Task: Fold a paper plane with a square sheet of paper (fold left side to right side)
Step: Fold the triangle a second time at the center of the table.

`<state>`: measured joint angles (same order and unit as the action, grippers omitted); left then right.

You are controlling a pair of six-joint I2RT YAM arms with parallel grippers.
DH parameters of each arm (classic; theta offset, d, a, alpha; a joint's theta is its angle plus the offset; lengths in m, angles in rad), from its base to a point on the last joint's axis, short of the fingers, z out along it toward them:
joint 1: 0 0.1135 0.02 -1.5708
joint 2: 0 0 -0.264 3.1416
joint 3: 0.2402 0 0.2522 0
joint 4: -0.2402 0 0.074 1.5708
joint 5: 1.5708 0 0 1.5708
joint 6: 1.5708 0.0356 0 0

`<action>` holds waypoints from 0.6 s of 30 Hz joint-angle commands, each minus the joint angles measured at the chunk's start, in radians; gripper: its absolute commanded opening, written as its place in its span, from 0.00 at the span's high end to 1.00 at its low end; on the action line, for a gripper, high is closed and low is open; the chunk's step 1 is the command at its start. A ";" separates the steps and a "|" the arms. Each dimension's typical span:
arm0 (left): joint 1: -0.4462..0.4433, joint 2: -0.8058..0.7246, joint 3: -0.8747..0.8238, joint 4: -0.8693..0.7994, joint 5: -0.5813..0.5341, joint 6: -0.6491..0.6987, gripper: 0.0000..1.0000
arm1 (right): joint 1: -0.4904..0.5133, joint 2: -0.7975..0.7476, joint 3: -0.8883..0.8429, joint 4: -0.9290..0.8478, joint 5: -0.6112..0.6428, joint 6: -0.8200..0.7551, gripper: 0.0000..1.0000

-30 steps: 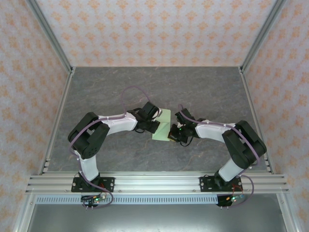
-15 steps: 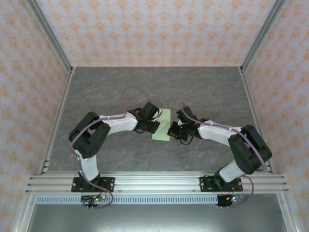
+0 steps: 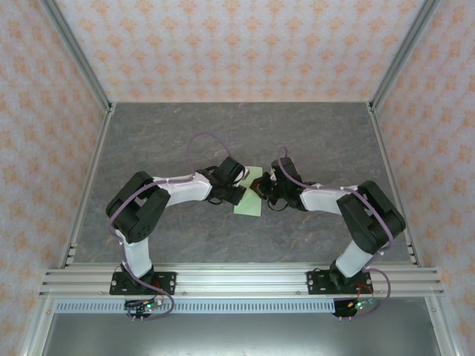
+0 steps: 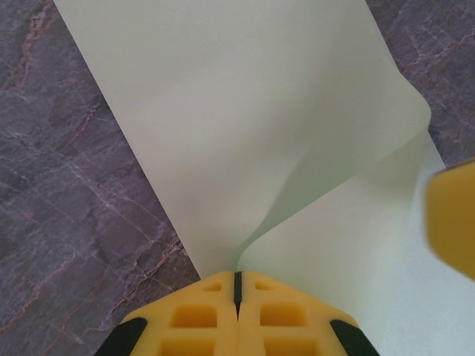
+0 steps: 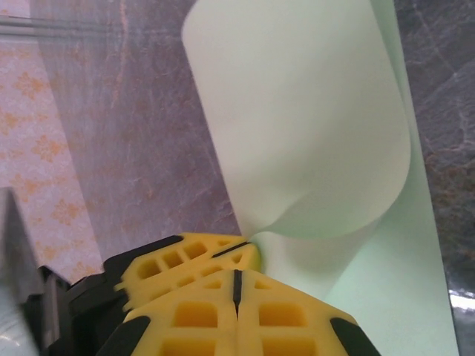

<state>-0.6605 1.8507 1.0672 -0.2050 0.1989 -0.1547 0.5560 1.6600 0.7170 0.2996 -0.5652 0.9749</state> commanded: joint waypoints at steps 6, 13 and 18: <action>0.005 0.001 -0.013 0.005 -0.007 0.026 1.00 | 0.019 0.053 0.061 0.038 -0.024 0.005 0.96; 0.005 -0.002 -0.014 0.004 -0.006 0.030 1.00 | 0.026 0.088 0.082 0.000 -0.022 -0.021 0.96; 0.004 -0.002 -0.014 0.003 -0.008 0.030 1.00 | 0.029 0.101 0.094 -0.052 -0.012 -0.054 0.96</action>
<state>-0.6605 1.8507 1.0660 -0.2043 0.1989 -0.1474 0.5758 1.7496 0.7826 0.2802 -0.5831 0.9565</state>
